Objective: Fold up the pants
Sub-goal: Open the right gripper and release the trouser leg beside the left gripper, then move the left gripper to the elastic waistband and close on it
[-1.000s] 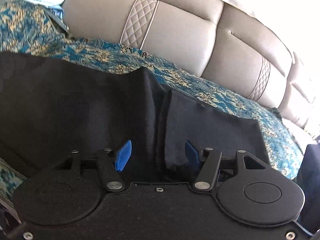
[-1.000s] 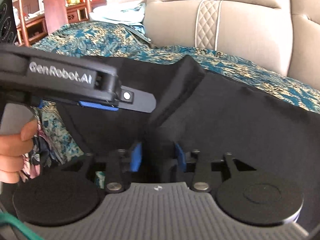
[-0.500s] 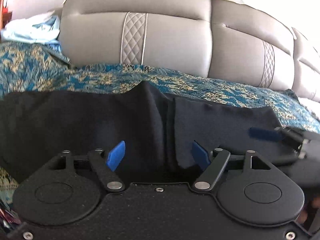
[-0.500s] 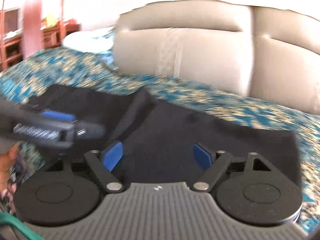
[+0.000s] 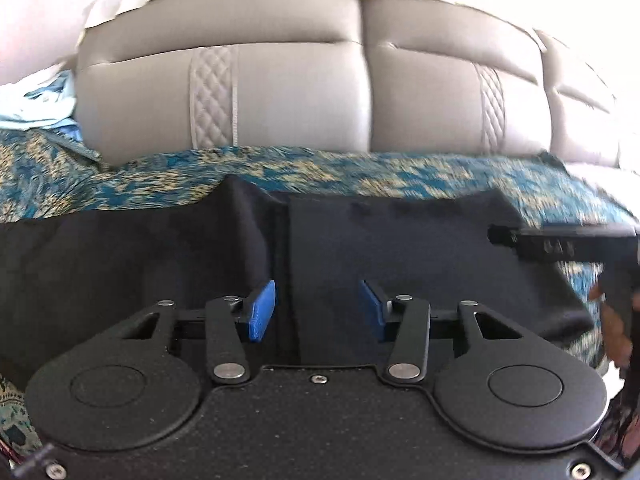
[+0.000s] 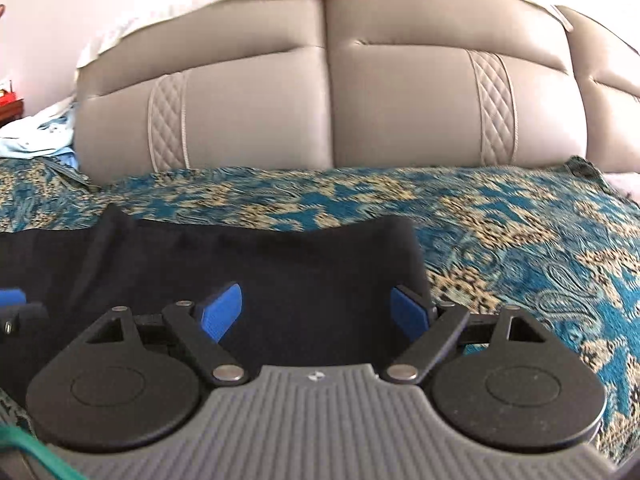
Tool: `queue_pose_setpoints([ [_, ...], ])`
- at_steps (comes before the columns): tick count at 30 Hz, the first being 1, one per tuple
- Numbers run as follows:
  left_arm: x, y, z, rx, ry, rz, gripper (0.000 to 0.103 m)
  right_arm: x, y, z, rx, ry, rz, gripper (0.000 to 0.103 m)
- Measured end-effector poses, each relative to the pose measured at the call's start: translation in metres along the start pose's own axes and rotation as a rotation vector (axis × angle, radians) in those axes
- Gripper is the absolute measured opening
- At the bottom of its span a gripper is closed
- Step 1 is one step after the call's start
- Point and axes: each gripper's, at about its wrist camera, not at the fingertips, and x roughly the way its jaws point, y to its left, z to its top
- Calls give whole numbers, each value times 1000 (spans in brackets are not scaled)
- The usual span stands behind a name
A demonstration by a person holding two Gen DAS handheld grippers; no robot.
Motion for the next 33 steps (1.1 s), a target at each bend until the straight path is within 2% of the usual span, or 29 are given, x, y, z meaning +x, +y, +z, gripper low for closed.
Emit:
queue_pose_setpoints([
  [6,15,-11,-19,27,79,4,45,7,-1,-5,-10,46,-42,90],
  [9,24,-11,-27,33,126,32,46,12,1,-6,-15,63,-54,90],
  [14,27,-6,-34,25,125,40,50,16,5,-8,-26,76,-51,90],
  [17,28,-4,-32,26,129,50,56,19,11,-9,-43,80,-50,90],
  [18,27,-3,-31,24,132,58,66,19,13,-8,-49,77,-47,90],
  [19,27,-1,-30,20,132,68,80,18,16,-8,-55,73,-42,90],
  [21,25,3,-27,13,111,94,90,19,24,-7,-70,66,-31,90],
  [23,20,9,-26,11,80,128,91,20,32,-6,-85,59,-22,90],
  [28,12,38,-20,-58,29,198,103,26,56,-4,-129,54,13,92],
  [31,9,60,-23,-106,-5,266,103,29,71,-4,-161,48,35,93],
  [33,6,79,-24,-120,-3,283,103,30,80,-4,-170,45,46,94],
])
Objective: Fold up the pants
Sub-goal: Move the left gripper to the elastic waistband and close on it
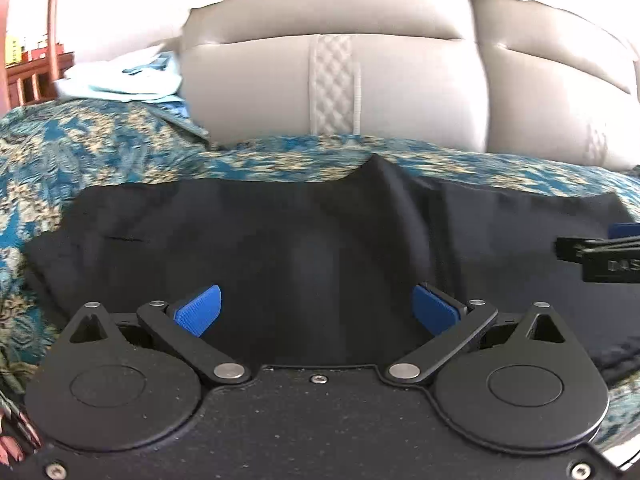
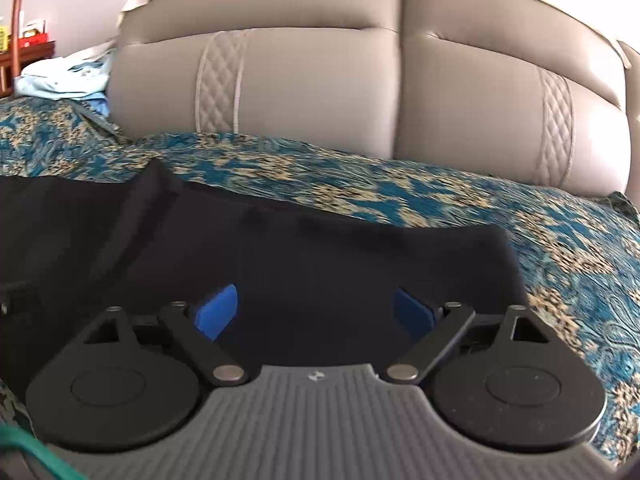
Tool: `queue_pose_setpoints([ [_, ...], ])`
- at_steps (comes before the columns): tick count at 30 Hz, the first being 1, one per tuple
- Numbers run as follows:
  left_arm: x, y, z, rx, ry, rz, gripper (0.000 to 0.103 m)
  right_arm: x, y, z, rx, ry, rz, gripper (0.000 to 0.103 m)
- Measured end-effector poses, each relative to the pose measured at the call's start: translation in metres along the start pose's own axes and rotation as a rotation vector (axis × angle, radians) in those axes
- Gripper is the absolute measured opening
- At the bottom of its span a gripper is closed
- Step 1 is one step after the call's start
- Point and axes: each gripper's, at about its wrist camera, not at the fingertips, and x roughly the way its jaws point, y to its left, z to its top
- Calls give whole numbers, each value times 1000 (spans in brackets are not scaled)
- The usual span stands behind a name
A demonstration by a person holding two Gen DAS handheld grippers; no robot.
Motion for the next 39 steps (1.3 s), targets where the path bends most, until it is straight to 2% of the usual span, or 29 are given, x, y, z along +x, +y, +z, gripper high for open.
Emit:
queue_pose_setpoints([
  [2,3,21,2,-46,32,0,103,1,6,0,4,-1,9,95],
  [6,3,71,6,-225,61,40,102,0,18,-1,13,-5,17,99],
  [9,-4,112,6,-343,33,74,102,-3,26,-3,-9,-18,7,103],
  [13,-7,154,6,-434,-3,114,102,-9,32,-7,-16,-33,-3,103],
  [17,-1,180,5,-476,-7,155,102,-8,34,-12,-1,-9,-5,103],
  [22,25,199,6,-535,13,175,103,-1,37,-20,-25,21,-26,103],
  [26,43,207,4,-567,45,226,103,-1,35,-25,-13,2,-24,103],
  [30,58,218,0,-596,88,209,103,-1,36,-27,-15,-7,-25,103],
  [32,60,219,1,-584,73,213,103,0,37,-27,-13,-8,-26,103],
  [39,78,221,6,-533,104,251,103,2,40,-27,-15,-17,-34,103],
])
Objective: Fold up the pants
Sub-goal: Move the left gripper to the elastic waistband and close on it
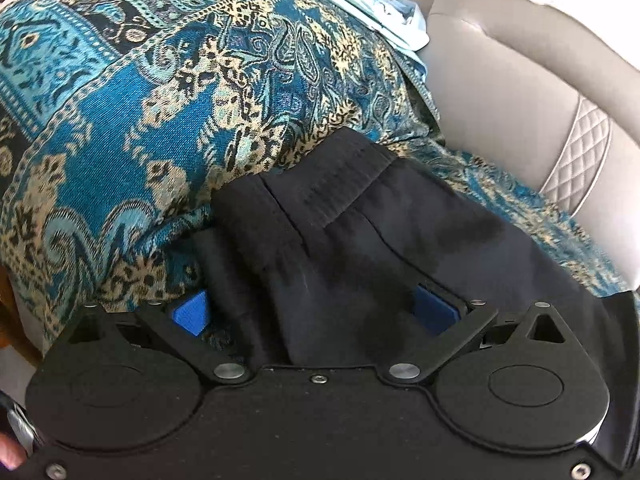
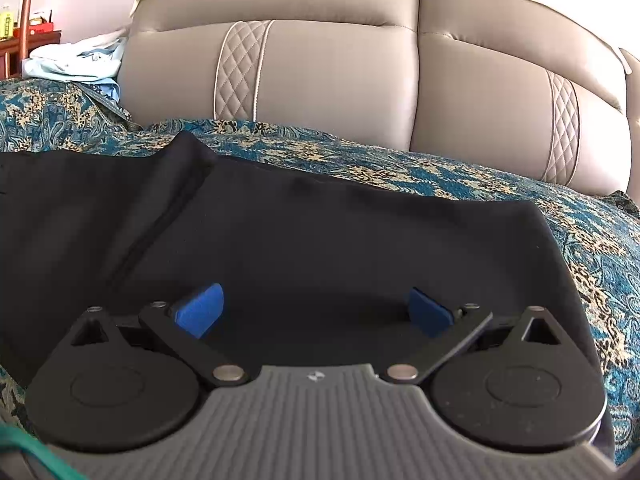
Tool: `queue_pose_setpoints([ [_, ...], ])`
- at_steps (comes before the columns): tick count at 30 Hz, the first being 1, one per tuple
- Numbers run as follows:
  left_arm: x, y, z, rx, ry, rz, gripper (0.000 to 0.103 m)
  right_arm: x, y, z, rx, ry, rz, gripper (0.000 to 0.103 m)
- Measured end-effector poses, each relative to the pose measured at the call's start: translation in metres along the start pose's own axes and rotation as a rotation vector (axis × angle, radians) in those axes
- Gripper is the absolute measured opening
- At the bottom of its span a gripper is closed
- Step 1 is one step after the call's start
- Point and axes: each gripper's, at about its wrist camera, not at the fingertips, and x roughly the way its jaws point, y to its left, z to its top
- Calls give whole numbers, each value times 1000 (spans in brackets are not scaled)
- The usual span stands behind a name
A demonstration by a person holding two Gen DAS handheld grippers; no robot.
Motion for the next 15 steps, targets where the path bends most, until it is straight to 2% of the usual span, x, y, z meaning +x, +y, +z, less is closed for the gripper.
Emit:
queue_pose_setpoints([
  [7,11,-8,7,2,16,53,103,1,-1,4,5,26,5,103],
  [15,16,0,9,25,-12,19,103,2,0,4,-8,28,12,103],
])
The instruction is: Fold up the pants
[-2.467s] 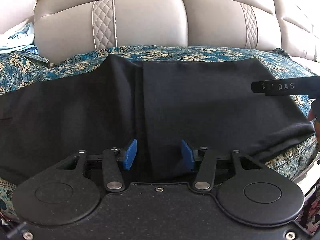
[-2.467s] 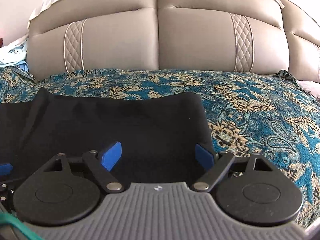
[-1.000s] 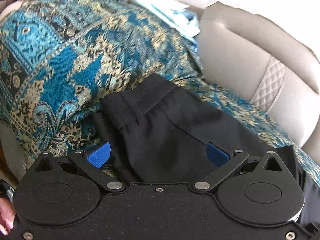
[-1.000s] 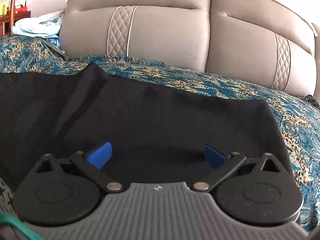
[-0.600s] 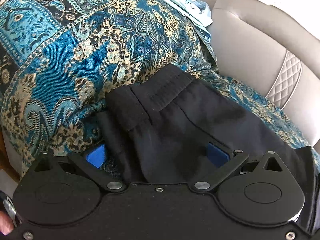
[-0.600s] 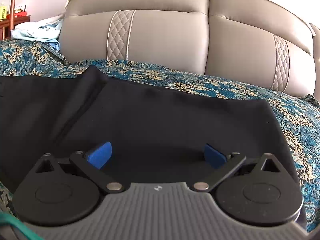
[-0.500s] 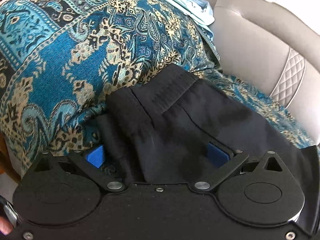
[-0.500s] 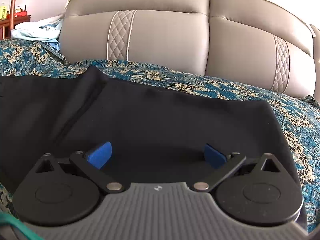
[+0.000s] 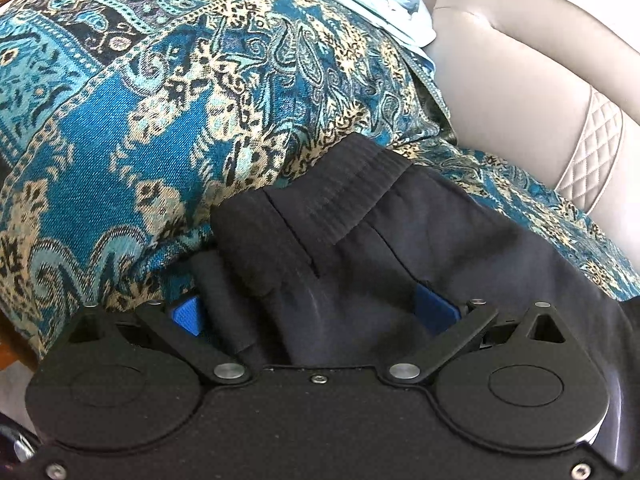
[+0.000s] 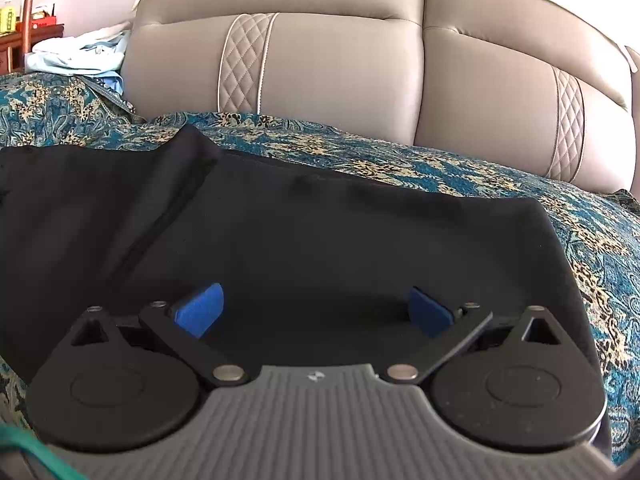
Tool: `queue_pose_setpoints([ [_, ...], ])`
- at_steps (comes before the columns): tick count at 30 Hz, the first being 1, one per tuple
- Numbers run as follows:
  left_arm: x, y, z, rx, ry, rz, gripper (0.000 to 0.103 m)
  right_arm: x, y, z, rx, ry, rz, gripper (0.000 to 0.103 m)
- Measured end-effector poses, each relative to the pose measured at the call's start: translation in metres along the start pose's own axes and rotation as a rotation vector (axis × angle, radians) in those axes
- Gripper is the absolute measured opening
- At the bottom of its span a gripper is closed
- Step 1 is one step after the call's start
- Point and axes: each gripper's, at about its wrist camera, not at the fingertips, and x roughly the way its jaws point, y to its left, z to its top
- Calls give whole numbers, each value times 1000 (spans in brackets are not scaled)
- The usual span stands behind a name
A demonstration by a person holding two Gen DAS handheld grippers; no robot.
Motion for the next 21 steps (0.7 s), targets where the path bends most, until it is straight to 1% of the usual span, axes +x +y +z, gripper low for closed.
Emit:
queue_pose_setpoints([
  [3,-3,0,-3,10,-10,1,102,0,0,0,-2,0,1,103],
  [5,-3,0,-3,12,-17,3,96,0,0,0,0,2,1,103],
  [6,-6,0,-3,6,-24,7,87,0,0,0,0,2,2,103],
  [7,-9,2,-4,0,-31,10,72,0,0,1,0,3,2,103],
  [8,-12,3,-4,-9,-41,20,64,1,0,1,0,5,3,103],
  [9,-14,5,-4,-19,-47,26,53,1,0,1,0,6,4,103],
  [10,-17,7,-3,-31,-53,19,45,1,0,2,-1,7,5,103],
  [11,-21,8,-3,-34,-63,17,41,1,0,2,-1,8,6,103],
  [12,-24,7,-3,-29,-75,28,30,1,0,2,-2,10,7,103],
  [13,-28,6,-3,-11,-93,48,24,1,0,2,-3,11,7,103],
  [16,-40,-3,-2,39,-129,54,16,1,-1,3,-4,17,9,103],
  [18,-49,-10,-1,68,-159,44,15,1,-2,4,-2,21,13,103],
  [21,-62,-21,2,76,-190,11,14,-1,-4,5,11,24,21,103],
])
